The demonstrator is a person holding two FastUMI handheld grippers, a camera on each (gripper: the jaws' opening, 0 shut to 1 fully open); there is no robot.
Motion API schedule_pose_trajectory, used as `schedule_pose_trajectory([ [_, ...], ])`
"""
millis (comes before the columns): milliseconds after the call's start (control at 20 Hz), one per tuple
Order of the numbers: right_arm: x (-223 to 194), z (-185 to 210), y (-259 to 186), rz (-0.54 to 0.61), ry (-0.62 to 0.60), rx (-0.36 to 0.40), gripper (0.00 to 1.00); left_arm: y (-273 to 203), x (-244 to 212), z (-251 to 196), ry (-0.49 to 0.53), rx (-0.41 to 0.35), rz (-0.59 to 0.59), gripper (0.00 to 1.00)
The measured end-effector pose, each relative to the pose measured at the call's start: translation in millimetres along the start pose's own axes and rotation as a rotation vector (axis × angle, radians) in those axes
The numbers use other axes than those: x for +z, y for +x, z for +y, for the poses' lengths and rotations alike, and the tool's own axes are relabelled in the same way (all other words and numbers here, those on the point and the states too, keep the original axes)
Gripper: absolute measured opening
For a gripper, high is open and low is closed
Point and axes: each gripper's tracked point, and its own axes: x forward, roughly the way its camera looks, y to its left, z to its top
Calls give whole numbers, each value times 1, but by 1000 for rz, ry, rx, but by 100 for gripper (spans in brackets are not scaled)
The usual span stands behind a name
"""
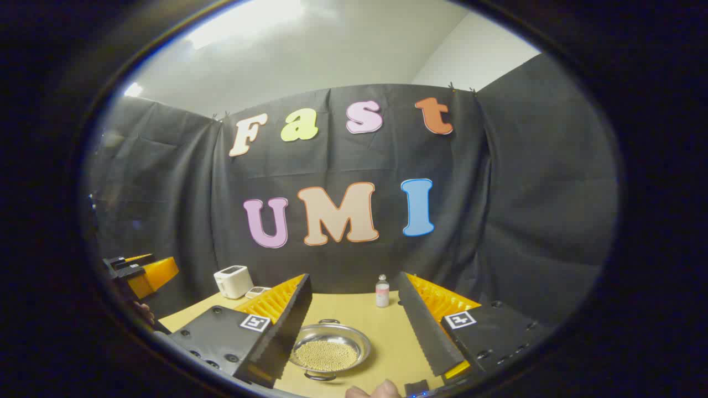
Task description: First push the handle of the pot to place it horizontally, then grasp the pot with both hands and set it on the induction cooktop.
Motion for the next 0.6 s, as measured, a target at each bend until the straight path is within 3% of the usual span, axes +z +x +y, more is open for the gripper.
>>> schedule_pose_trajectory([
  [200, 0, 10, -6, -3, -10, 2, 93, -4, 1, 16, 14, 12, -7, 88],
  [250, -2, 13, -7, -1, -14, 3, 98, -5, -1, 22, 20, 18, -3, 90],
  [350, -6, 20, -8, 9, -13, 7, 98, -9, -6, 33, 26, 24, 8, 88],
  [400, -5, 22, -8, 8, -15, 5, 93, -11, -5, 39, 31, 26, 4, 83],
  [600, -6, 31, -7, 9, -13, -6, 93, -13, -7, 54, 50, 20, 3, 83],
])
